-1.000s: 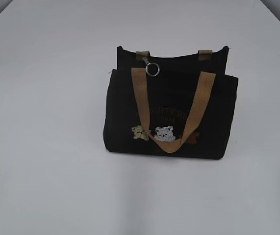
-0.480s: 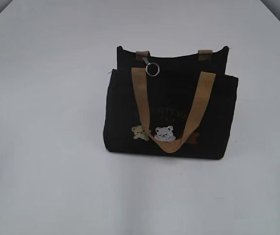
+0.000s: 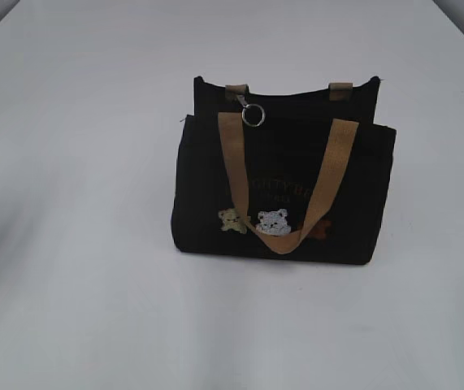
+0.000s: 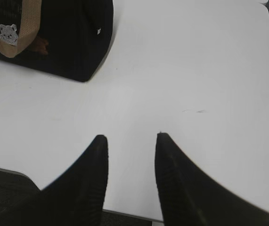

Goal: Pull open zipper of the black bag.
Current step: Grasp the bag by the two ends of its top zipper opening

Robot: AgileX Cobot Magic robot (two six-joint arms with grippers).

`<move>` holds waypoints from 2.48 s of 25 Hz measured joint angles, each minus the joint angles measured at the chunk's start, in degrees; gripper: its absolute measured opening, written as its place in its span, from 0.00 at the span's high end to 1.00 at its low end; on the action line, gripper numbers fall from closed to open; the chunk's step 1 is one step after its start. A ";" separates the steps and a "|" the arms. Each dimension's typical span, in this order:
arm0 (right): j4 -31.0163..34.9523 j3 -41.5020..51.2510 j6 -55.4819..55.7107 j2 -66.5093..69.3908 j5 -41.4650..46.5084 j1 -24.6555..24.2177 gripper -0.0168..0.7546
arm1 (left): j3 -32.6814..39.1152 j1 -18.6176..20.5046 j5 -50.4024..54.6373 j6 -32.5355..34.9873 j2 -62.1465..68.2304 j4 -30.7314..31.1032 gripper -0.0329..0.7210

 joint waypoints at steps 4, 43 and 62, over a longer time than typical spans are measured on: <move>0.00 0.00 0.00 0.00 0.00 0.00 0.62 | -2.02 -10.42 -10.59 0.24 15.81 13.92 0.65; 0.06 0.00 0.05 0.00 0.00 0.00 0.62 | -8.77 -9.46 -53.44 -45.34 46.15 85.19 0.29; 36.09 -3.31 -37.27 33.17 -15.84 0.00 0.62 | -16.93 -15.59 -53.62 -44.59 53.08 81.29 0.87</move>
